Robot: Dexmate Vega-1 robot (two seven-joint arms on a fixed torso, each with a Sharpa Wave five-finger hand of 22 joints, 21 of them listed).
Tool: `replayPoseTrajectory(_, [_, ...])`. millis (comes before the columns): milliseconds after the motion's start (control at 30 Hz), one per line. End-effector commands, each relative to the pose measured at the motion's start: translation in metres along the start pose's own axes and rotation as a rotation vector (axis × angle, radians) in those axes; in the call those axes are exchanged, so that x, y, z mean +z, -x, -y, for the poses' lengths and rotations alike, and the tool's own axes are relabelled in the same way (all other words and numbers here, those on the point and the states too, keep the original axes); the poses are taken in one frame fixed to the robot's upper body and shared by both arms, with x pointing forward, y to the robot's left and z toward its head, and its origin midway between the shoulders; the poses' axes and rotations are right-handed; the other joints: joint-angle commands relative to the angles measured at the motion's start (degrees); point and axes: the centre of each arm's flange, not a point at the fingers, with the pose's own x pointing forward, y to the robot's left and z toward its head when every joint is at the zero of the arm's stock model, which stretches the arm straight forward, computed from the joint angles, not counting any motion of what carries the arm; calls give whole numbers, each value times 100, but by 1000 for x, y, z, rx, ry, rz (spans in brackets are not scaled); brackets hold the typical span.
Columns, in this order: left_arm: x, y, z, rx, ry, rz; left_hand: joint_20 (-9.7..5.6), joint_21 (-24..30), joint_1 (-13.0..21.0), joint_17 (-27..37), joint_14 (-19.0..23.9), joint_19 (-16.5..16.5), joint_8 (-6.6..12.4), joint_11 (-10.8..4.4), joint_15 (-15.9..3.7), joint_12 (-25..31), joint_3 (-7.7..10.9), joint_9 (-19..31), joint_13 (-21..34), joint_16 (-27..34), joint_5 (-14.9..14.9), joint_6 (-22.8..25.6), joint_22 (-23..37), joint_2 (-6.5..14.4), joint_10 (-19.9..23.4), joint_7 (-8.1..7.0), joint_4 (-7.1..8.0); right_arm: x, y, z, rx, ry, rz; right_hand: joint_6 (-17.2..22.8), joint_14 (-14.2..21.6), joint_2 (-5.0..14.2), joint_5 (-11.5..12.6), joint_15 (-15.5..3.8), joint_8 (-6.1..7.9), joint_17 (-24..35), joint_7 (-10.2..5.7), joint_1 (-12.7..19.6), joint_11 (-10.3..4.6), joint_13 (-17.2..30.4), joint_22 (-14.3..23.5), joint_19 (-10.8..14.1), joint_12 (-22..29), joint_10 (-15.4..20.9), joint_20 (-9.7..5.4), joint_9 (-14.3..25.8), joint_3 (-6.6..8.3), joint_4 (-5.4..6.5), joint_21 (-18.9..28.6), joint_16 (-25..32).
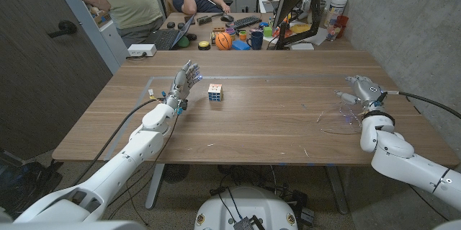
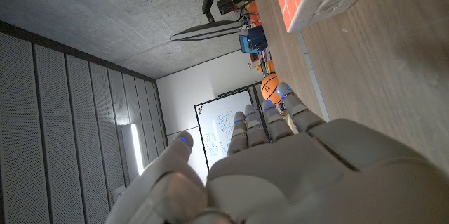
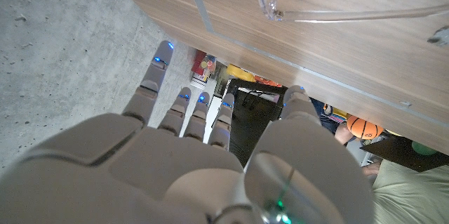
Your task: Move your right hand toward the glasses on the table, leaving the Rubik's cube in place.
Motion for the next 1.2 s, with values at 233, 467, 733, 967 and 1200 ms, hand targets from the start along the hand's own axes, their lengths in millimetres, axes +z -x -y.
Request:
replayPoseTrajectory(233, [-2, -3, -1, 1, 1, -12, -1, -9, -44, 14, 15, 79, 15, 34, 15, 36, -31, 18, 36, 26, 34, -10, 29, 26, 3, 32, -14, -4, -5, -11, 62, -2, -3, 162, 285, 40, 49, -121, -1, 13, -11, 72, -34, 16, 13, 297, 42, 174, -108, 10, -62, 9, -57, 60])
replayPoseTrajectory(467, [-3, -4, -1, 2, 1, -15, -1, -16, -47, 14, 11, 82, 12, 33, 20, 33, -33, 18, 36, 24, 36, -22, 29, 29, -7, 33, -11, -5, -7, -12, 61, -6, -1, 298, 515, 34, 61, -186, 9, 8, -17, 90, -61, 15, 11, 549, 63, 336, -260, 11, -122, 15, -94, 81])
replayPoseTrajectory(733, [-2, -4, 0, 3, 0, -13, 3, -23, -48, 14, 13, 86, 15, 33, 23, 33, -37, 18, 36, 26, 39, -22, 29, 32, -11, 29, -8, -4, -8, -11, 64, -5, -5, 616, 820, 34, 80, -257, 55, 6, -14, 129, -148, 13, 10, 900, 90, 585, -447, 9, -190, 19, -146, 94])
replayPoseTrajectory(967, [-2, -5, 2, 3, 0, -13, 6, -29, -50, 13, 11, 88, 15, 35, 26, 34, -40, 18, 36, 25, 41, -24, 30, 32, -10, 28, -6, -4, -8, -11, 70, -4, -10, 862, 847, 41, 90, -259, 102, 7, -13, 142, -257, 11, 11, 909, 83, 673, -466, 7, -222, 28, -241, 51])
replayPoseTrajectory(1200, [-1, -3, 3, 4, -2, -10, 5, -36, -52, 13, 10, 90, 16, 32, 21, 34, -44, 18, 36, 25, 43, -27, 30, 32, -12, 29, -4, -6, -6, -11, 73, -3, -12, 975, 965, 52, 99, -267, 94, 6, -30, 164, -385, 10, 10, 1005, 93, 797, -556, 4, -248, 31, -295, 52])
